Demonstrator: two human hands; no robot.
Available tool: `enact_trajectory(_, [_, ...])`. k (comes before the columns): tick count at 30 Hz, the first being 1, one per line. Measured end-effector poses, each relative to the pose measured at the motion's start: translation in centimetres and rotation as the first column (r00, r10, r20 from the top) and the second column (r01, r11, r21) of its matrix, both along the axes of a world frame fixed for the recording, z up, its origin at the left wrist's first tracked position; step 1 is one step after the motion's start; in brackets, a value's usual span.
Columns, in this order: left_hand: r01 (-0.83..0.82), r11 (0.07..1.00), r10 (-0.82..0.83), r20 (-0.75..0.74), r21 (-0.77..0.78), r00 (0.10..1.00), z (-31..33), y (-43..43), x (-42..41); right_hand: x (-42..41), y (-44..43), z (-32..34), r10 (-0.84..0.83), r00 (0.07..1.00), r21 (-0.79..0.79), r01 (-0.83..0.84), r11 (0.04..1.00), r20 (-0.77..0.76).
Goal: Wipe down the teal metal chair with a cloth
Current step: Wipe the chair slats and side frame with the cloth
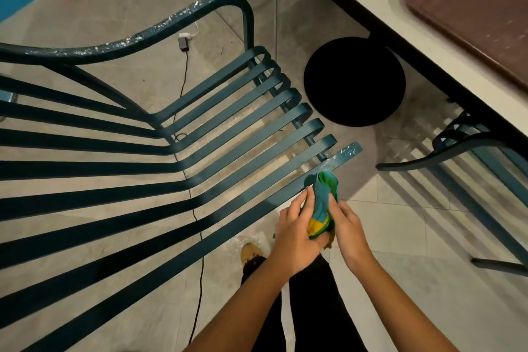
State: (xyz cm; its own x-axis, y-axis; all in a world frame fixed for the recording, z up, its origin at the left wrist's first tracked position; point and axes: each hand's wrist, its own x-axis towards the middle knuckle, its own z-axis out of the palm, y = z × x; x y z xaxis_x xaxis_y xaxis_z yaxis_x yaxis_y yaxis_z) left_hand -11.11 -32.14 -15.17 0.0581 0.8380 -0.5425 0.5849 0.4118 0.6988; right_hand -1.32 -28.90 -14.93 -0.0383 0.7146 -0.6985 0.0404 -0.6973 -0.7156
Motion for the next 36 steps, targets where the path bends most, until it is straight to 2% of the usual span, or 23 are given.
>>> enact_trajectory(1, [0.008,1.0,-0.008,0.001,-0.015,1.0,0.0,0.1,0.0,-0.2,0.0,0.2,-0.012,0.998,-0.034,0.009,0.999,-0.066])
enact_trajectory(3, [-0.009,0.999,0.012,0.06,-0.041,0.998,0.2,0.4,-0.1,-0.5,0.4,0.2,0.06,0.996,-0.021,-0.062,0.998,-0.067])
enact_trajectory(5, [-0.014,0.993,0.035,0.189,-0.116,0.981,0.6,0.8,-0.7,-0.5,0.8,-0.3,0.113,0.993,0.026,-0.115,0.993,0.046])
enact_trajectory(7, [-0.03,0.974,0.111,0.353,-0.226,0.929,0.9,1.1,-1.8,-0.2,1.4,-0.8,0.094,0.976,0.079,-0.111,0.991,0.194])
enact_trajectory(9, [-0.11,0.954,0.218,0.393,-0.278,0.893,1.2,1.2,-2.8,0.1,1.8,-1.3,0.134,0.923,0.173,-0.207,0.963,0.362])
enact_trajectory(11, [-0.25,0.955,0.286,0.258,-0.162,0.923,1.3,1.1,-3.9,0.2,2.0,-1.6,0.234,0.808,0.245,-0.418,0.875,0.541])
enact_trajectory(13, [-0.327,0.945,0.325,0.089,0.01,0.942,0.8,1.0,-5.3,-0.3,1.9,-1.8,0.288,0.635,0.281,-0.642,0.714,0.717])
enact_trajectory(15, [-0.305,0.95,0.308,-0.045,0.063,0.95,-0.1,0.8,-6.6,-1.3,1.5,-2.1,0.305,0.449,0.232,-0.804,0.547,0.84])
enact_trajectory(16, [-0.281,0.959,0.283,-0.103,0.04,0.953,-0.6,0.6,-7.1,-1.9,1.2,-2.4,0.273,0.39,0.219,-0.84,0.496,0.88])
enact_trajectory(19, [-0.253,0.964,0.234,-0.19,-0.079,0.953,-1.7,0.2,-7.6,-3.7,0.4,-2.9,0.207,0.322,0.209,-0.877,0.433,0.924])
enact_trajectory(24, [-0.236,0.963,0.211,-0.176,-0.131,0.961,-2.0,0.1,-7.7,-3.9,0.0,-3.4,0.221,0.263,0.161,-0.906,0.392,0.939])
enact_trajectory(25, [-0.242,0.961,0.219,-0.163,-0.137,0.962,-2.0,0.0,-7.8,-3.4,0.3,-3.6,0.214,0.263,0.159,-0.9,0.407,0.941])
enact_trajectory(28, [-0.252,0.956,0.23,-0.149,-0.151,0.962,-2.0,-0.1,-7.9,-1.4,2.7,-3.9,0.157,0.345,0.208,-0.808,0.552,0.925])
enact_trajectory(31, [-0.253,0.957,0.231,-0.158,-0.14,0.96,-2.0,-0.1,-7.8,0.0,4.4,-4.1,0.096,0.254,0.164,-0.826,0.539,0.963])
enact_trajectory(32, [-0.255,0.957,0.233,-0.16,-0.136,0.959,-1.9,-0.1,-7.8,0.1,4.5,-3.9,0.11,0.265,0.164,-0.821,0.547,0.958])
enact_trajectory(34, [-0.257,0.957,0.235,-0.162,-0.135,0.958,-1.7,0.0,-7.6,-0.3,4.3,-3.6,0.179,0.34,0.16,-0.765,0.624,0.923])
enact_trajectory(36, [-0.254,0.958,0.232,-0.16,-0.131,0.959,-1.6,0.1,-7.5,-1.0,3.8,-3.3,0.215,0.454,0.173,-0.67,0.722,0.865])
